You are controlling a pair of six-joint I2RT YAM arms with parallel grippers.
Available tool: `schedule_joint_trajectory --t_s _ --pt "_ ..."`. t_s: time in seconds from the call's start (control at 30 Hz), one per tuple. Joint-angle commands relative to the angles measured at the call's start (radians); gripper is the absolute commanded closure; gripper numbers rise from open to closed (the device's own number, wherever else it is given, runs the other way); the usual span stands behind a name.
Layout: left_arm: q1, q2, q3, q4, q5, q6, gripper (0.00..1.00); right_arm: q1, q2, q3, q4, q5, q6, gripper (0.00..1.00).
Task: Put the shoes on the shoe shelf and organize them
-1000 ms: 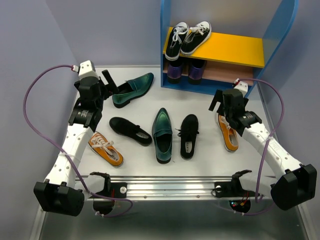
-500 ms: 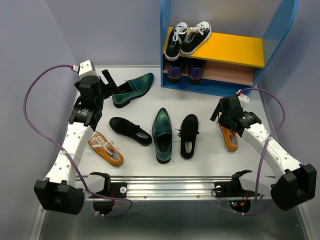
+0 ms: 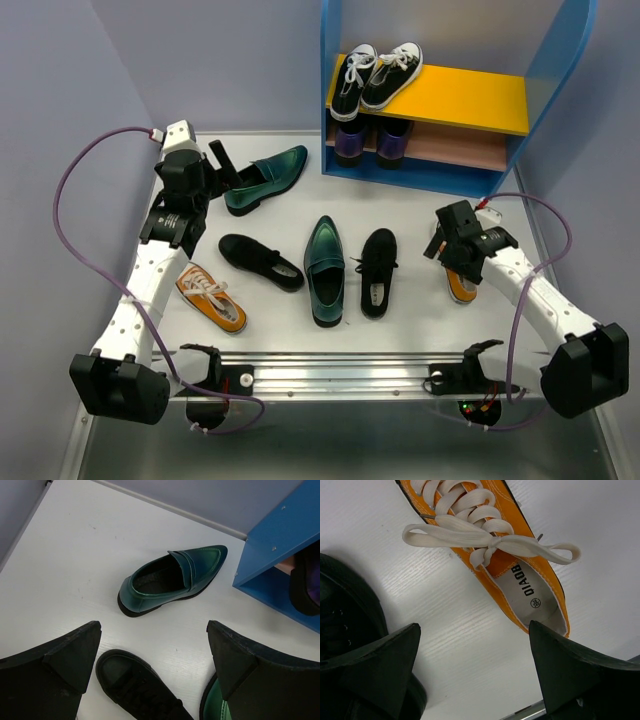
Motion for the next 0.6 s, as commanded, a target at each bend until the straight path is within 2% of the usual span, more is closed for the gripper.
schedule_joint_trajectory --t_s 0.0,0.07,0.23,0.33,0.43,0.57 --pt "-0.002 -0.014 0.015 0.034 0.02 0.007 0.01 -0.023 0.032 -0.007 0.008 0.011 -0.023 0.06" --pt "-0.002 -0.011 0.007 0.037 0.027 0.007 0.01 -0.046 0.052 -0.019 0.051 0.005 -0.067 0.1" --pt "-0.002 -0.019 0.012 0.029 0.016 0.021 0.01 -0.151 0.098 -0.038 0.126 -0.073 -0.186 0.11" --pt "-0.002 -0.019 0.007 0.032 0.013 0.026 0.01 -0.163 0.138 -0.042 0.145 -0.103 -0.213 0.21" --pt "-0.004 -0.016 0.008 0.029 0.013 0.024 0.01 -0.163 0.164 -0.048 0.154 -0.146 -0.222 0.24" --pt "-0.002 -0.016 0.01 0.031 0.013 0.023 0.01 -0.163 0.161 -0.061 0.174 -0.202 -0.247 0.4"
